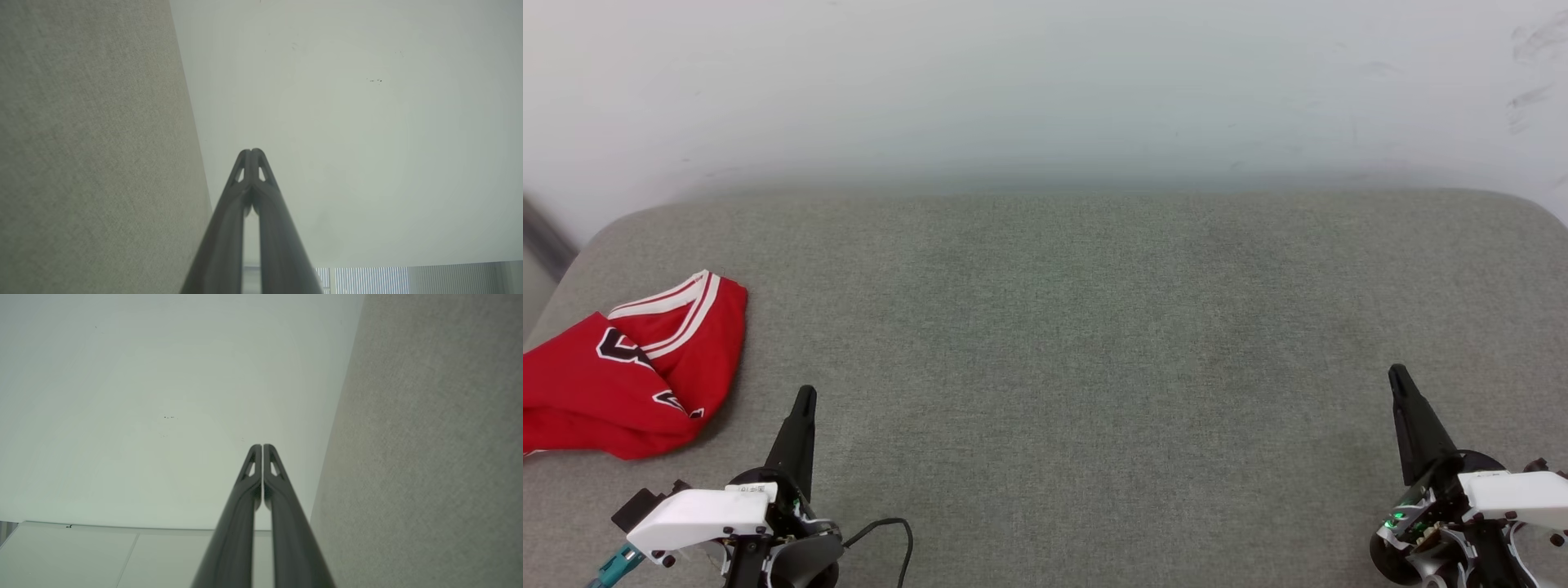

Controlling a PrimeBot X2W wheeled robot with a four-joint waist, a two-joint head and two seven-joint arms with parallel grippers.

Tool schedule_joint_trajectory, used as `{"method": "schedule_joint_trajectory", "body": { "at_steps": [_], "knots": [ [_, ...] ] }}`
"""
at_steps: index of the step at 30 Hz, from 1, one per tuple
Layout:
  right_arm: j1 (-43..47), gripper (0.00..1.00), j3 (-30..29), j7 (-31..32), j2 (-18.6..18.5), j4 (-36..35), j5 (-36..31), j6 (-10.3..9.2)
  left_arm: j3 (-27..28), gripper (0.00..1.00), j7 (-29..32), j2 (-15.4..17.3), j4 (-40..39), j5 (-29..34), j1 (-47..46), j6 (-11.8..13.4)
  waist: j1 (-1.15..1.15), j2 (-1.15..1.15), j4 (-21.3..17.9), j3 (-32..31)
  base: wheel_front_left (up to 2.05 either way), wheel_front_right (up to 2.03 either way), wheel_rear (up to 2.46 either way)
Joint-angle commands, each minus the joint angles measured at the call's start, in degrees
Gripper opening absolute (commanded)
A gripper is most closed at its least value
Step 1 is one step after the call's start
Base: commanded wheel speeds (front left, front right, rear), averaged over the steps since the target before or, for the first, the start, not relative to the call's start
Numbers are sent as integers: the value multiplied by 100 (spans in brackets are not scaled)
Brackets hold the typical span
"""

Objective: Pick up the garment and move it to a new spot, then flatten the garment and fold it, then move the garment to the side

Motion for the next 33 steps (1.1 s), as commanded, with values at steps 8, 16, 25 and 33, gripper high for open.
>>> {"method": "schedule_joint_trajectory", "body": {
  "at_steps": [8,16,25,33],
  "knots": [
    [-64,0,2,-8,13,-10,23,-2,7,0,9,-9,-3,13,-43,-21,0,0,0,0,0,0,0],
    [-64,0,2,-8,13,-10,22,-2,7,0,9,-9,-3,13,-43,-21,0,0,0,0,0,0,0],
    [-64,0,2,-8,13,-10,22,-2,7,0,8,-9,-3,13,-43,-21,0,0,0,0,0,0,0],
    [-64,0,2,-8,13,-10,22,-2,7,0,8,-9,-4,13,-43,-21,0,0,0,0,0,0,0]
  ]
}}
